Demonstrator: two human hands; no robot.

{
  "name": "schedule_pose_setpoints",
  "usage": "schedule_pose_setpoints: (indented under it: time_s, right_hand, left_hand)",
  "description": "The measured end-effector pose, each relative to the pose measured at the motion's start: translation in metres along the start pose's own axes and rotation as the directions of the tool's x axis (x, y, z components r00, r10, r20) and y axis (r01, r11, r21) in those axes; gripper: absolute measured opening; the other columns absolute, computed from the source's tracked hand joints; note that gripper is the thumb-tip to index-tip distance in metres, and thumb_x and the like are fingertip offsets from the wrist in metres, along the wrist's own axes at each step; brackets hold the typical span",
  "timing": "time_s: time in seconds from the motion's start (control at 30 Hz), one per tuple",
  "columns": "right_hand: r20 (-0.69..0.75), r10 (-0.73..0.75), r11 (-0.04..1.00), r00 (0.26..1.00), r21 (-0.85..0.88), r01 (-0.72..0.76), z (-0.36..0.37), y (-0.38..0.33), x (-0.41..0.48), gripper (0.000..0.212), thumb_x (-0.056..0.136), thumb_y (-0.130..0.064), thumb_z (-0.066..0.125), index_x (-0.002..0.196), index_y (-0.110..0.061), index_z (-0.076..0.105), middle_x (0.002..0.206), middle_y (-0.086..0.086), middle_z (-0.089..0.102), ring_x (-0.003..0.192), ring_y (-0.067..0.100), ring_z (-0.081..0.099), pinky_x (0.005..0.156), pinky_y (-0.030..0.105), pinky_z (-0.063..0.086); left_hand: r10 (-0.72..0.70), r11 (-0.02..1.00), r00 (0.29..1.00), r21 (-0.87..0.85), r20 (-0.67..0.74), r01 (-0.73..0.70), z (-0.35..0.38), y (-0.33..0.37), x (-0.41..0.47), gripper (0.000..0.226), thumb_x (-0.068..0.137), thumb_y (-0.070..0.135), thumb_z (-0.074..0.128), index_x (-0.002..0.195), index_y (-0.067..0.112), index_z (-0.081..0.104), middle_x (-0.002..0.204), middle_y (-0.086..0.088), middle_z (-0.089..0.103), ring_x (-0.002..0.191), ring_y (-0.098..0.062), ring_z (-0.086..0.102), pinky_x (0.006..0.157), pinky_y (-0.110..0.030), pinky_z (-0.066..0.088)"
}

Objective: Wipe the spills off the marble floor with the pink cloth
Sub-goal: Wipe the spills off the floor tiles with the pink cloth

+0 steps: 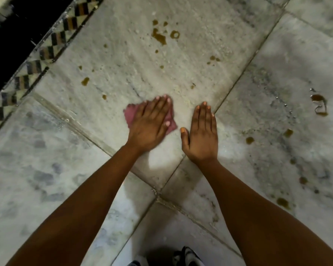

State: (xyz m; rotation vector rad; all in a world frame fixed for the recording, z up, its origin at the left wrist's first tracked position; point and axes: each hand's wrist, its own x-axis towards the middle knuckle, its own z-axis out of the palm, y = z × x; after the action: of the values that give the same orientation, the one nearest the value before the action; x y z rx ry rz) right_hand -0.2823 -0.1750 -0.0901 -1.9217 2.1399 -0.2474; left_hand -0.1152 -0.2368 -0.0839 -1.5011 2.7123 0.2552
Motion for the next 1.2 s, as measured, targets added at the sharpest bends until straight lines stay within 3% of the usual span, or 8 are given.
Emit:
schedule_pose_setpoints:
  time_s: [0.1,0.3,0.37,0.53,0.63,0.8,1.07,1.2]
  right_hand:
    - [0.008,0.003,1.000,1.000,-0.009,-0.003,0.000,0.000,0.000,0.072,0.093,-0.042,0.026,0.146,0.005,0.016,0.154,0.025,0.015,0.144,0.034,0.011,0.118,0.042,0.009]
    - [0.004,-0.007,0.999,1.000,-0.032,0.007,0.002,0.001,-0.002,0.073,0.094,-0.045,0.022,0.146,0.005,0.014,0.154,0.025,0.013,0.145,0.034,0.010,0.119,0.041,0.008]
    - [0.012,-0.013,1.000,1.000,-0.019,0.013,0.000,-0.002,-0.001,0.075,0.093,-0.048,0.020,0.147,0.004,0.011,0.155,0.024,0.009,0.145,0.033,0.006,0.119,0.040,0.005]
    - [0.035,-0.149,0.988,0.988,0.041,0.147,-0.004,-0.034,0.012,0.073,0.092,-0.048,0.019,0.148,-0.002,0.013,0.157,0.018,0.010,0.146,0.029,0.006,0.119,0.040,0.003]
    - [0.093,-0.277,0.961,0.956,0.039,0.275,0.010,-0.064,0.033,0.070,0.092,-0.048,0.014,0.149,-0.007,0.011,0.158,0.012,0.008,0.147,0.023,0.004,0.119,0.041,0.006]
    - [0.081,-0.268,0.962,0.960,-0.028,0.271,0.026,-0.070,0.046,0.071,0.092,-0.048,0.016,0.150,-0.006,0.012,0.158,0.012,0.009,0.146,0.023,0.007,0.118,0.038,0.003]
    - [0.113,-0.263,0.962,0.958,-0.045,0.269,0.019,-0.073,0.045,0.069,0.092,-0.045,0.024,0.148,-0.005,0.019,0.156,0.015,0.016,0.145,0.026,0.015,0.117,0.039,0.007]
    - [0.091,-0.257,0.964,0.962,-0.045,0.262,0.021,-0.071,0.046,0.069,0.093,-0.045,0.025,0.148,-0.005,0.017,0.157,0.014,0.015,0.145,0.025,0.013,0.117,0.040,0.007]
  left_hand:
    - [0.011,1.000,0.999,0.005,0.036,-0.011,0.001,-0.029,-0.051,0.059,0.096,0.039,0.020,0.147,0.009,0.023,0.153,-0.007,0.026,0.141,-0.019,0.022,0.114,-0.039,0.014]
    - [-0.440,0.897,0.897,-0.049,-0.030,0.438,-0.017,-0.086,0.002,0.064,0.093,0.041,0.015,0.149,0.010,0.012,0.157,-0.008,0.014,0.145,-0.021,0.011,0.116,-0.039,0.004]
    - [-0.417,0.908,0.909,-0.059,-0.011,0.416,-0.018,-0.073,0.016,0.062,0.094,0.040,0.014,0.149,0.011,0.008,0.158,-0.007,0.010,0.145,-0.021,0.009,0.115,-0.038,0.003]
    - [-0.099,0.995,0.995,0.010,0.017,0.099,-0.001,-0.057,-0.051,0.064,0.094,0.041,0.020,0.146,0.005,0.022,0.153,-0.012,0.026,0.141,-0.024,0.025,0.113,-0.038,0.013]
    - [-0.216,0.976,0.976,-0.008,-0.012,0.216,-0.003,-0.093,-0.073,0.065,0.093,0.043,0.020,0.147,0.006,0.021,0.154,-0.011,0.025,0.142,-0.022,0.023,0.114,-0.038,0.013]
    - [-0.536,0.844,0.844,-0.039,-0.036,0.534,-0.013,-0.136,-0.011,0.067,0.091,0.043,0.012,0.149,0.010,0.005,0.158,-0.006,0.007,0.146,-0.018,0.004,0.115,-0.036,0.000]
    - [-0.227,0.974,0.974,-0.020,-0.013,0.226,-0.006,-0.104,-0.061,0.064,0.094,0.041,0.020,0.146,0.005,0.018,0.153,-0.012,0.025,0.142,-0.023,0.023,0.114,-0.037,0.009]
    - [-0.447,0.895,0.895,-0.014,-0.009,0.447,-0.012,-0.158,-0.060,0.068,0.092,0.044,0.013,0.148,0.005,0.012,0.156,-0.013,0.016,0.144,-0.024,0.014,0.115,-0.036,0.004]
